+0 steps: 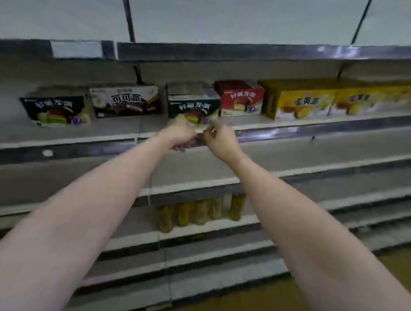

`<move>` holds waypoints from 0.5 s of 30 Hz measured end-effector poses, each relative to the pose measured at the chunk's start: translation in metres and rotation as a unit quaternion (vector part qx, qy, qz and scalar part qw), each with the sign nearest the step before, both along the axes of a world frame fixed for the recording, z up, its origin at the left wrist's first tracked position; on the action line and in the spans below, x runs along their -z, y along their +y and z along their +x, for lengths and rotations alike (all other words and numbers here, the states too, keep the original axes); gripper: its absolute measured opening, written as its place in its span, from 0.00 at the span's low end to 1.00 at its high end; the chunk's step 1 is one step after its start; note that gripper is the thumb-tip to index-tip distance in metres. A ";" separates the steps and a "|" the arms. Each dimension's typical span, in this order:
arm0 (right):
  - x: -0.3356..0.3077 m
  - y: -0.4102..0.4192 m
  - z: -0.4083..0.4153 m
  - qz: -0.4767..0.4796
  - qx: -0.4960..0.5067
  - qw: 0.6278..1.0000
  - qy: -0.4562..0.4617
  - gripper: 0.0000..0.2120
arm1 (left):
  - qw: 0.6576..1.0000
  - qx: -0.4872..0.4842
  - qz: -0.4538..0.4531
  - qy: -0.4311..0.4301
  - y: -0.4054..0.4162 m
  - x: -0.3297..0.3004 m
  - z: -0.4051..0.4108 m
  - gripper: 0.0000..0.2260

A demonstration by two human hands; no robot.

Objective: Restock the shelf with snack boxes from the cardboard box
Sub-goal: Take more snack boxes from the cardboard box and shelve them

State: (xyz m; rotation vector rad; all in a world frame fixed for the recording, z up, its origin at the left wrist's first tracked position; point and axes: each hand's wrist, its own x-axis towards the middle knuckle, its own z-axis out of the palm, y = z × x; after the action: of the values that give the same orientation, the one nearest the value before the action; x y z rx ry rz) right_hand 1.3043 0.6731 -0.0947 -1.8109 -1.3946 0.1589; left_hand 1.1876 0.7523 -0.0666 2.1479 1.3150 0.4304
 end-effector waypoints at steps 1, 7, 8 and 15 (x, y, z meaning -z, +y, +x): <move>0.008 -0.018 0.016 -0.012 0.012 1.000 0.002 0.10 | 1.000 0.024 -0.002 0.015 -0.013 0.007 0.018 0.09; 0.069 -0.113 0.109 -0.093 0.108 0.989 0.041 0.06 | 0.989 0.139 -0.012 0.051 -0.087 0.067 0.121 0.06; 0.079 -0.130 0.122 -0.099 0.128 0.986 0.046 0.06 | 0.986 0.156 -0.015 0.056 -0.099 0.078 0.137 0.06; 0.159 -0.254 0.213 -0.142 0.284 0.942 0.109 0.12 | 0.946 0.302 -0.014 0.118 -0.192 0.153 0.261 0.07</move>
State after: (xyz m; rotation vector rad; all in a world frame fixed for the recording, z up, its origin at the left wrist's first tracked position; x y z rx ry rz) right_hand 1.5170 0.4192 -0.2541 -2.2824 -0.6787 0.2557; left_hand 1.4487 0.5607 -0.2193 2.4858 0.6968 -0.0987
